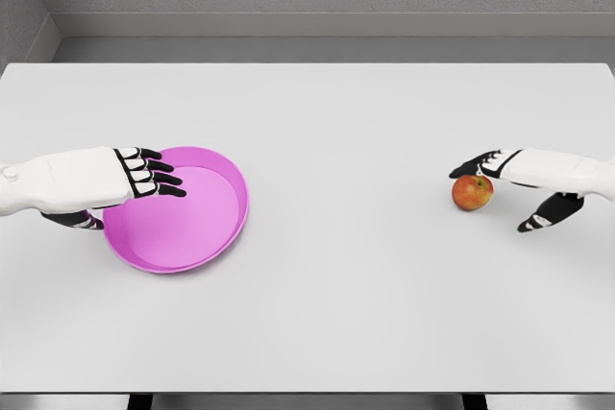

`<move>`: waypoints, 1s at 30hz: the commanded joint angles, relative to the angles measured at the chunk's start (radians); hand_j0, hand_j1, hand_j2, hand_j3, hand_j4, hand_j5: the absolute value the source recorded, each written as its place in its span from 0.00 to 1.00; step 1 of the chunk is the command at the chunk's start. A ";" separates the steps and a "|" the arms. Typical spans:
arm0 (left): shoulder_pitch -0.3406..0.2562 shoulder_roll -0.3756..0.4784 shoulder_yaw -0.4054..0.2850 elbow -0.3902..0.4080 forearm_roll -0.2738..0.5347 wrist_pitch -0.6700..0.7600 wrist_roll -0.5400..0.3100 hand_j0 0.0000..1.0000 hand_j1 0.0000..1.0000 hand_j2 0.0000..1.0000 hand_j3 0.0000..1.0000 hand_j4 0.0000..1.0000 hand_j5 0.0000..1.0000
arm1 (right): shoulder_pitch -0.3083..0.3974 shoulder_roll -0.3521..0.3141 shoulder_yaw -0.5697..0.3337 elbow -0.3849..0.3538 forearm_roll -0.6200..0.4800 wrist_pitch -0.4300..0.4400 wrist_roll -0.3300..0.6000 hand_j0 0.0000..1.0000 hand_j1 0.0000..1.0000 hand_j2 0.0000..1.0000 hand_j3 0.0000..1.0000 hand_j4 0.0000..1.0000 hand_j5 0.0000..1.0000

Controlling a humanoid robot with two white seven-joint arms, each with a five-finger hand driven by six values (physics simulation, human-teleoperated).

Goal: Put the apple on the plate with both arms

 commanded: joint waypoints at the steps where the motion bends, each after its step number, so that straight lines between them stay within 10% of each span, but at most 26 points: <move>1: 0.000 0.001 -0.006 0.000 0.005 0.002 0.000 1.00 1.00 1.00 1.00 1.00 1.00 | -0.001 0.001 0.002 0.003 -0.050 0.003 0.002 1.00 1.00 1.00 1.00 1.00 1.00; 30: -0.018 -0.018 -0.027 0.017 -0.003 0.002 -0.003 1.00 1.00 1.00 1.00 1.00 1.00 | -0.049 0.088 0.056 0.098 -0.152 0.003 0.002 1.00 1.00 1.00 1.00 1.00 1.00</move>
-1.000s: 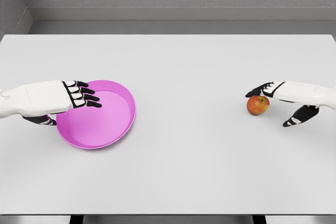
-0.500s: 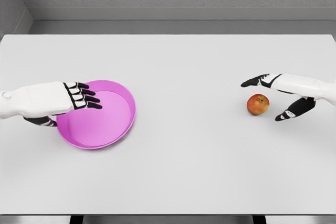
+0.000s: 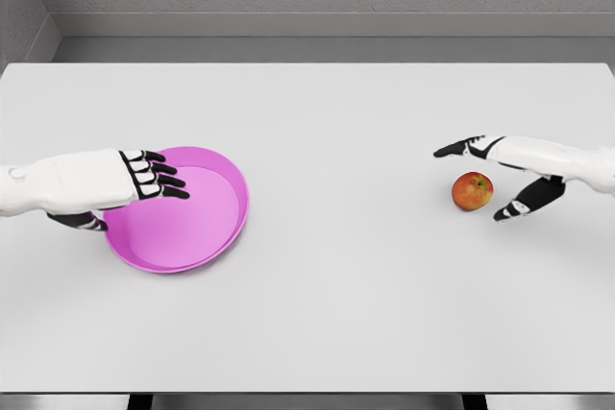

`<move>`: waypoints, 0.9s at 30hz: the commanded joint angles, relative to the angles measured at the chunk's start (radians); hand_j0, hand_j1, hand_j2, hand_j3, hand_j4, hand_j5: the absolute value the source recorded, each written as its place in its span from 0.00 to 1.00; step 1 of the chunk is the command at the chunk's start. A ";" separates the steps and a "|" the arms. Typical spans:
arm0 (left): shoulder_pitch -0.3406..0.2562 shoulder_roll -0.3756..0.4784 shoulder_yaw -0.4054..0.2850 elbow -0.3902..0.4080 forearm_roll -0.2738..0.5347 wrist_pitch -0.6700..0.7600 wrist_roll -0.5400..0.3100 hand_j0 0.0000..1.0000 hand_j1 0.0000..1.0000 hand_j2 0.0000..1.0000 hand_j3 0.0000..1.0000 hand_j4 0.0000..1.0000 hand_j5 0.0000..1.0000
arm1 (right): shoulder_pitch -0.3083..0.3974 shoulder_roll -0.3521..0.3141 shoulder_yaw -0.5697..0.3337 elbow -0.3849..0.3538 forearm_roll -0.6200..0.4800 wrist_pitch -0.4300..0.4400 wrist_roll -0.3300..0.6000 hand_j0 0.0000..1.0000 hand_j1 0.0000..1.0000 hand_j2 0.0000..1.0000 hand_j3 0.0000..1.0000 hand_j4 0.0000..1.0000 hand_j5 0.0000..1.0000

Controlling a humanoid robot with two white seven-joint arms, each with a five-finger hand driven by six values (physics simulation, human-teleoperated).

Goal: Put the apple on the plate with both arms

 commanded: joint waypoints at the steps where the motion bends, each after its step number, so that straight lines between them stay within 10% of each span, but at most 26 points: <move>1: 0.000 0.001 0.000 0.000 0.005 0.001 0.000 1.00 1.00 1.00 1.00 1.00 1.00 | -0.003 0.024 0.019 0.041 -0.005 0.002 0.000 1.00 1.00 1.00 1.00 1.00 1.00; 27: -0.001 -0.002 -0.013 0.000 0.005 0.001 -0.001 1.00 1.00 1.00 1.00 1.00 1.00 | -0.008 0.067 0.042 0.116 0.051 0.002 0.000 1.00 1.00 1.00 1.00 1.00 1.00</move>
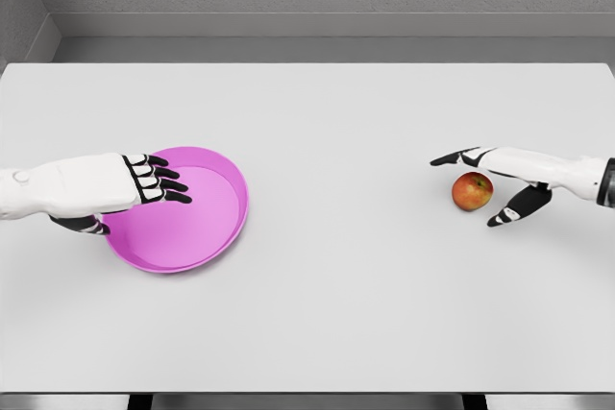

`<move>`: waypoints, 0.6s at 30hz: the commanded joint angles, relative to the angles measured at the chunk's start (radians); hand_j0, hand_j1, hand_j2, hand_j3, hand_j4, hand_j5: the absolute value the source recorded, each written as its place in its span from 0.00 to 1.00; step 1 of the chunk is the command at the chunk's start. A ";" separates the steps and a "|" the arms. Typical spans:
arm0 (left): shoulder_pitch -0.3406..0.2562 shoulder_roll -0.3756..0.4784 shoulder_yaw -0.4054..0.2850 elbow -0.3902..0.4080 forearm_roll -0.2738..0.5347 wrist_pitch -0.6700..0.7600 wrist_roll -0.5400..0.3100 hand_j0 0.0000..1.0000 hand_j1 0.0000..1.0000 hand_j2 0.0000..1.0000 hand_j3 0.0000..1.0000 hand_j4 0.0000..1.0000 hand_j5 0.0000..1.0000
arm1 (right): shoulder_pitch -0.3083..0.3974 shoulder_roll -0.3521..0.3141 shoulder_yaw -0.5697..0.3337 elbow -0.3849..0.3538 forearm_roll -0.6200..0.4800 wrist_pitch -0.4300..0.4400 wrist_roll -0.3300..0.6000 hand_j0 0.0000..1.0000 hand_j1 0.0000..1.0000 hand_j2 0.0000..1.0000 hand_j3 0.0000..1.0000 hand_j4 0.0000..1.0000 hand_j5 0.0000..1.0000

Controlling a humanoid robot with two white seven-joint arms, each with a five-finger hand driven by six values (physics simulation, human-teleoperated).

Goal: Put the apple on the plate with both arms

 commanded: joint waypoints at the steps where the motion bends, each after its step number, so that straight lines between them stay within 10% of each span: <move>1: 0.002 0.001 0.001 0.000 0.004 0.002 0.000 1.00 1.00 1.00 1.00 1.00 1.00 | 0.000 0.003 0.005 0.004 -0.001 0.002 0.000 1.00 1.00 1.00 1.00 1.00 1.00; 18: -0.035 -0.002 -0.032 0.000 0.004 0.002 0.000 1.00 1.00 1.00 1.00 1.00 1.00 | 0.000 0.003 0.014 0.022 0.009 0.002 0.000 1.00 1.00 1.00 1.00 1.00 1.00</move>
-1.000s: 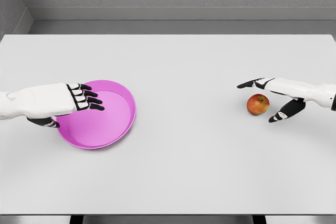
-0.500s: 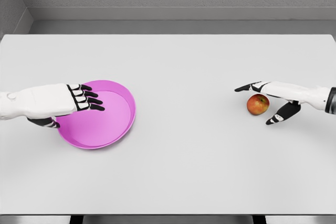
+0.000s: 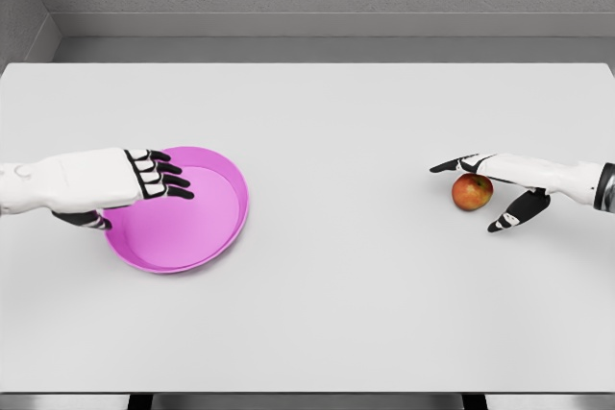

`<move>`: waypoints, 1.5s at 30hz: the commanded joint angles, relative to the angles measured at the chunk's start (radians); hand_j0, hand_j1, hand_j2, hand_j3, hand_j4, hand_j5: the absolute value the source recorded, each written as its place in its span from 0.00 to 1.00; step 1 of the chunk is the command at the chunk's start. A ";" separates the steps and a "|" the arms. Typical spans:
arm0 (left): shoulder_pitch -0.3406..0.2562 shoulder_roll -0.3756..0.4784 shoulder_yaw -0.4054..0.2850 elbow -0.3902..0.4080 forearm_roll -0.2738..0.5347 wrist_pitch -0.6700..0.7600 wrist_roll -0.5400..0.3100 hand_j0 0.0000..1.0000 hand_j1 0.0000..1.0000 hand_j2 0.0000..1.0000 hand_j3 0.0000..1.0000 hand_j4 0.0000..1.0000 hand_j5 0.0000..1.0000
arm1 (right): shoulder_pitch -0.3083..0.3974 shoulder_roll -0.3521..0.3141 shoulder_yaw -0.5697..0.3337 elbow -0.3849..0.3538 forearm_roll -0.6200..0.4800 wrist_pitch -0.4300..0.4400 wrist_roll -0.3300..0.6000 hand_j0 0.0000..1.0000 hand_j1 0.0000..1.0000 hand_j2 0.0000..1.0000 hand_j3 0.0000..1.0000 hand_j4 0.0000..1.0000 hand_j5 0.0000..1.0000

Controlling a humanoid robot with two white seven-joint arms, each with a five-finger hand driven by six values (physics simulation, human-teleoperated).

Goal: Put the apple on the plate with both arms

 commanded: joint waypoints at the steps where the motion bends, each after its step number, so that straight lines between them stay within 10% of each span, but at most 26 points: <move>1: 0.000 0.000 -0.006 0.000 0.005 0.001 0.000 1.00 1.00 1.00 1.00 1.00 1.00 | 0.000 -0.001 0.000 0.004 -0.007 0.002 0.000 1.00 1.00 1.00 1.00 1.00 1.00; 28: -0.002 -0.001 -0.010 0.000 0.004 0.001 0.000 1.00 1.00 1.00 1.00 1.00 1.00 | -0.012 0.005 0.000 0.067 -0.007 0.002 0.000 1.00 1.00 1.00 1.00 1.00 1.00; 45: -0.002 -0.003 -0.012 0.000 0.004 0.001 0.000 1.00 1.00 1.00 1.00 1.00 1.00 | -0.018 0.026 -0.006 0.069 -0.005 0.002 0.000 0.81 0.81 0.81 0.81 0.81 0.81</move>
